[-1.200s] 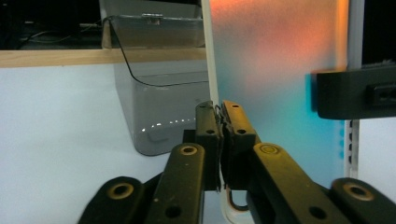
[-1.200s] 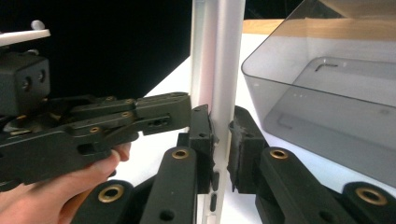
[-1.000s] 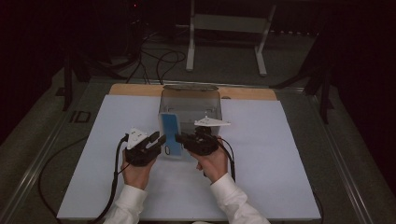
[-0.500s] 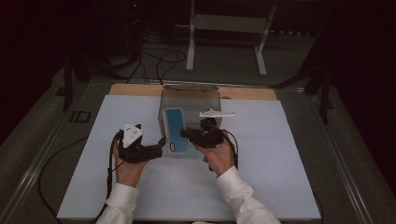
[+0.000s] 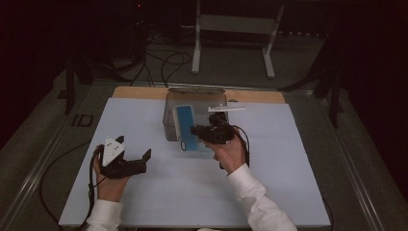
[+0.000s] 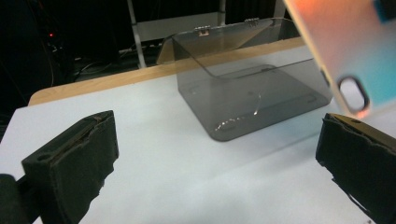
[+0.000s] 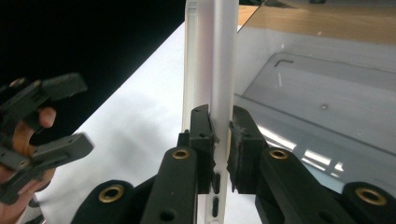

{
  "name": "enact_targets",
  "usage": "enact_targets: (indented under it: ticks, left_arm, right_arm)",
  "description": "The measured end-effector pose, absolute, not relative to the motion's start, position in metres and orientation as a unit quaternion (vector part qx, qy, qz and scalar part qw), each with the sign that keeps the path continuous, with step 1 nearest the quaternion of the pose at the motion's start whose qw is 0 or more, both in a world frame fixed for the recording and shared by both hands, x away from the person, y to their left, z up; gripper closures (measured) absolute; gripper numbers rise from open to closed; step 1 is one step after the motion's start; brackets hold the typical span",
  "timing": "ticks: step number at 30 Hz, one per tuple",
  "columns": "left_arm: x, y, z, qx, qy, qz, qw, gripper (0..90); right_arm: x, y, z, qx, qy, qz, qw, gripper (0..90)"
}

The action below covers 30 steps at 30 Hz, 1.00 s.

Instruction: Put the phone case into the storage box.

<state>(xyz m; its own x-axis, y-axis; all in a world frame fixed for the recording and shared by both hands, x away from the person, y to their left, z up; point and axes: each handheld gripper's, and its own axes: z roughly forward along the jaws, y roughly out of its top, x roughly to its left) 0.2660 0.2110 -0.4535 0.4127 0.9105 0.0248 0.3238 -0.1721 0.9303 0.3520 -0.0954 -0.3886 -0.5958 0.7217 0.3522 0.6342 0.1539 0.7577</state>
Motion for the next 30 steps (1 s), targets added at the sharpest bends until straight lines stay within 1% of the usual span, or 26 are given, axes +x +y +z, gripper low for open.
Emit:
enact_targets:
  ticks: [5,16,30]
  left_arm:
    - [0.257,0.223,-0.465,0.692,0.445,0.326,0.466,0.2]
    - [0.241,0.235,-0.482,0.689,0.454,0.326,0.461,0.2]
    - [0.241,0.239,-0.494,0.693,0.463,0.322,0.450,0.2]
  right_arm:
    - [0.358,-0.101,-0.382,0.458,0.755,0.467,0.051,82.0]
    - [0.366,-0.103,-0.373,0.473,0.755,0.449,0.071,82.0]
    - [0.379,-0.106,-0.368,0.485,0.751,0.442,0.073,82.0]
